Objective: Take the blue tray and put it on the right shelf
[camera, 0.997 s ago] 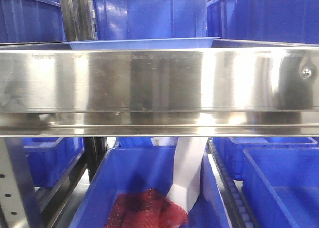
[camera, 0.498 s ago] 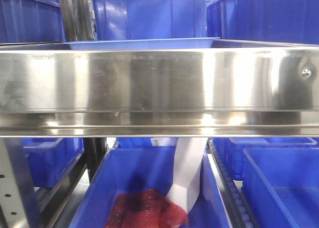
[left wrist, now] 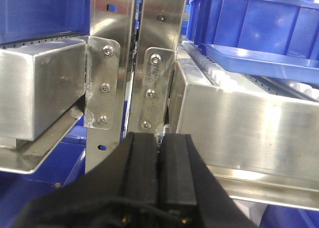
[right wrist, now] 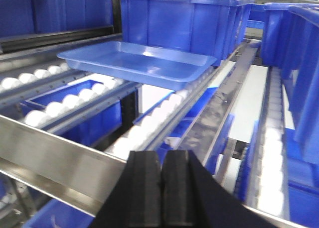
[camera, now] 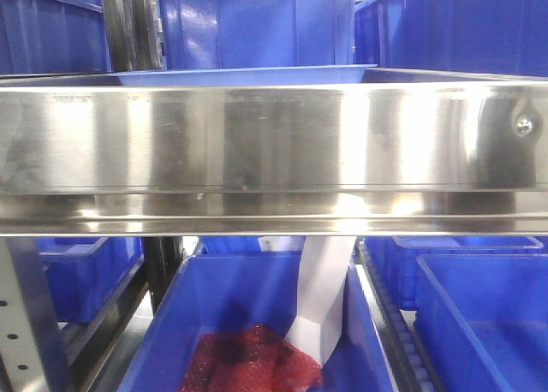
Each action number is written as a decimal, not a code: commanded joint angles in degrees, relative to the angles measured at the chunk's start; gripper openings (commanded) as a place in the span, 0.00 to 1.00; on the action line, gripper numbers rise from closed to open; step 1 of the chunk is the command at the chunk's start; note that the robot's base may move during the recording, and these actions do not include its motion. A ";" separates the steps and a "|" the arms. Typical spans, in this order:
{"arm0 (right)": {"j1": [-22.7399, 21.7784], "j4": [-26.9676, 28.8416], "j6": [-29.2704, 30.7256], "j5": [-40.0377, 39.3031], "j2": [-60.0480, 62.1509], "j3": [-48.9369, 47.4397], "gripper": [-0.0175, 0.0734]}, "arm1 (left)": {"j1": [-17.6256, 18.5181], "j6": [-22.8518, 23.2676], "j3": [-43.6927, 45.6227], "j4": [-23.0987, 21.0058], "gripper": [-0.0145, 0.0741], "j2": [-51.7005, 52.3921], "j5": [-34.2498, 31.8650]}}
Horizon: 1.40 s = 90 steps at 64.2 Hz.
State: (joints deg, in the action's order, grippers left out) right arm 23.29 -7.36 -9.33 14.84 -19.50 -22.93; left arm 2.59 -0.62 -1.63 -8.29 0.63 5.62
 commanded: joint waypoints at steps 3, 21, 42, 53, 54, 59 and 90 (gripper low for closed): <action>-6.31 2.11 2.15 -7.03 1.07 1.04 0.25 | -0.10 0.07 -1.76 -0.03 0.11 0.76 -5.62; -23.16 6.72 2.55 -11.77 11.53 13.24 0.25 | -0.10 0.07 -1.76 -0.03 0.11 0.76 -5.62; -26.57 6.92 2.55 -14.33 21.25 23.28 0.25 | -0.10 0.07 -1.76 -0.03 0.11 0.76 -5.62; -26.57 6.92 2.55 -14.47 21.25 23.28 0.25 | -0.10 0.07 -1.76 -0.03 0.11 0.76 -5.62; -26.57 6.92 2.55 -14.47 21.25 23.28 0.25 | -0.10 0.07 -1.76 -0.03 0.11 0.76 -5.62; -26.57 6.92 2.55 -14.47 21.25 23.28 0.25 | -0.10 0.07 -1.76 -0.03 0.11 0.76 -5.62; -26.57 6.92 2.55 -14.54 21.25 23.28 0.25 | -0.10 0.07 -1.76 -0.03 0.11 0.76 -5.62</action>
State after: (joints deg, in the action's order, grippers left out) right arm -2.99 -0.54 -7.51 5.94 0.65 1.64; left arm 2.50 -0.62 -1.63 -8.29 0.63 5.37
